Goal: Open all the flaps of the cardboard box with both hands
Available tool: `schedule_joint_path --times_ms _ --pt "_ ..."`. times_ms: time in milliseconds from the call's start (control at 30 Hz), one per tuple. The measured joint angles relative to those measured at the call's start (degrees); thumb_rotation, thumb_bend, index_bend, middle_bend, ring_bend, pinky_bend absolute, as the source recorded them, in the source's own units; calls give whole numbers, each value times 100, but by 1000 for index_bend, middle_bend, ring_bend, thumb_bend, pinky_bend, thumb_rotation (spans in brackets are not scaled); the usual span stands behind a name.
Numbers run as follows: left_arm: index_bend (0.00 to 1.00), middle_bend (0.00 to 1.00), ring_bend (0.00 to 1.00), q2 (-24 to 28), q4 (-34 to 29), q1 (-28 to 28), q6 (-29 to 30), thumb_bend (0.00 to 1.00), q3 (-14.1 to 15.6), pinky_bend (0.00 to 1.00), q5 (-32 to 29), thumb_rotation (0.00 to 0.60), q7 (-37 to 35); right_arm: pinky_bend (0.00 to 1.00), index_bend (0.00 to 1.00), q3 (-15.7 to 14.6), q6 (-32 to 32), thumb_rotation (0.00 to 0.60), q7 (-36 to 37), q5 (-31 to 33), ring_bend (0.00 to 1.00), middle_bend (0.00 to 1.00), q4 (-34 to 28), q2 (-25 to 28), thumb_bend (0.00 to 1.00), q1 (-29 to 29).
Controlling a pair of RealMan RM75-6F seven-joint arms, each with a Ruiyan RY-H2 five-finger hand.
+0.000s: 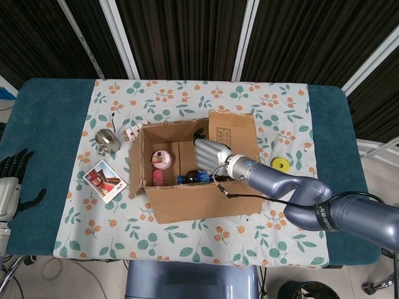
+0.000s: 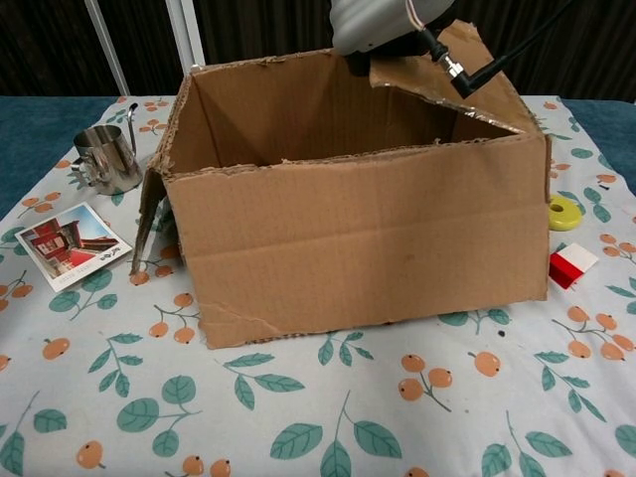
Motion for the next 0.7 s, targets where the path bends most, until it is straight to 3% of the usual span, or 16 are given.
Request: schedule_joint_path --times_ms 233,600,700 --pt "0 0 0 -13 -15 -1 -34 261 -7 13 3 600 31 267 711 -103 80 600 46 213 287 576 -93 231 984 -30" --pt "0 0 0 -3 -40 19 -45 262 -14 12 18 600 43 253 670 -277 203 600 325 312 248 526 -127 385 805 -193" --pt "0 0 0 2 -47 19 -60 262 -15 12 14 600 54 246 590 -321 229 600 306 308 216 482 -117 404 683 -215"
